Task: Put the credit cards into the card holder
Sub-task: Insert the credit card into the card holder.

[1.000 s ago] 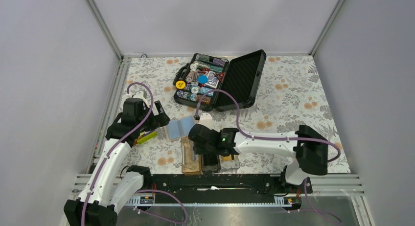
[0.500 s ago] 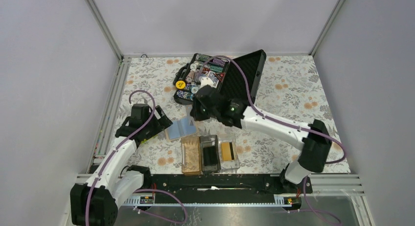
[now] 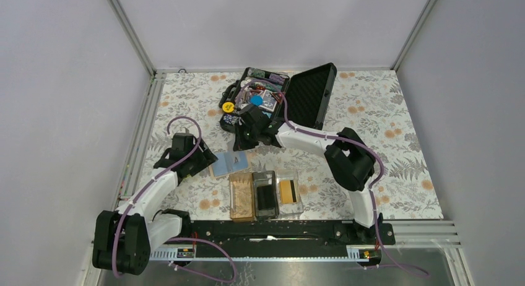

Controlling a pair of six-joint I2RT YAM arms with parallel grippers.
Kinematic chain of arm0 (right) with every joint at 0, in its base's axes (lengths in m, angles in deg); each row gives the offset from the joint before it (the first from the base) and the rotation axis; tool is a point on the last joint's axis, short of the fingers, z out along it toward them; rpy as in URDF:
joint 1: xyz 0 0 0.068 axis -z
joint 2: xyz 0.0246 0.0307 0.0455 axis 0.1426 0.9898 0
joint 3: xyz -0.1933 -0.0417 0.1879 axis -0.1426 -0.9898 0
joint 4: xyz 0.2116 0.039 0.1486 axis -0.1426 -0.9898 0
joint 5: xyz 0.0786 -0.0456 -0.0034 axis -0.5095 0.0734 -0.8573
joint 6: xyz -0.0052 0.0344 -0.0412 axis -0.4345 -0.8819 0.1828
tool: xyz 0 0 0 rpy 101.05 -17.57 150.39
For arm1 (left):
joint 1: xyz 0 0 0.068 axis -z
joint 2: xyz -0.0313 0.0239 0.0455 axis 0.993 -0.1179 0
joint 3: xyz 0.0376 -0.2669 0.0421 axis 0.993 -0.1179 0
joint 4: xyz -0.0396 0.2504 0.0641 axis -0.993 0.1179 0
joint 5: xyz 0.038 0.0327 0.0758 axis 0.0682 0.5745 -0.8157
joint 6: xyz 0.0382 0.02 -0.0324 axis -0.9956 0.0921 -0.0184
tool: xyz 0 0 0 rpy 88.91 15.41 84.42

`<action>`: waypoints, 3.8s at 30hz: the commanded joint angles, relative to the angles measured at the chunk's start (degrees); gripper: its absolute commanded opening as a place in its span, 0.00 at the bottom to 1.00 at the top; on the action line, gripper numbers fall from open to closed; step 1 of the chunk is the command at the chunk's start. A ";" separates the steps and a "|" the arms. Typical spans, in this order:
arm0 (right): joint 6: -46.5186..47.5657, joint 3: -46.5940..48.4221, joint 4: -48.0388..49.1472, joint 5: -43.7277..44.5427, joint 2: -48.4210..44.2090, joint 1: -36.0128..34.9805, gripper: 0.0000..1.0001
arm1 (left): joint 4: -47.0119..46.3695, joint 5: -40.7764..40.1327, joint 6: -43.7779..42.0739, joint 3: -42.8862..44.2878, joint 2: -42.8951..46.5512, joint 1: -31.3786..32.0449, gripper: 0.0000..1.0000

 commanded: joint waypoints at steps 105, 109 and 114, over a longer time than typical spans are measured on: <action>-29.81 -16.02 22.50 -5.26 3.05 -1.91 0.00 | -8.98 2.26 0.14 -4.56 -5.87 -1.09 0.18; -27.79 -16.56 20.67 -2.48 2.26 -2.00 0.00 | -9.03 2.25 0.05 -4.62 -5.73 -1.09 0.18; -26.67 -15.36 19.36 -3.19 3.63 -1.78 0.00 | -8.80 2.21 -0.08 -4.81 -5.19 -1.09 0.19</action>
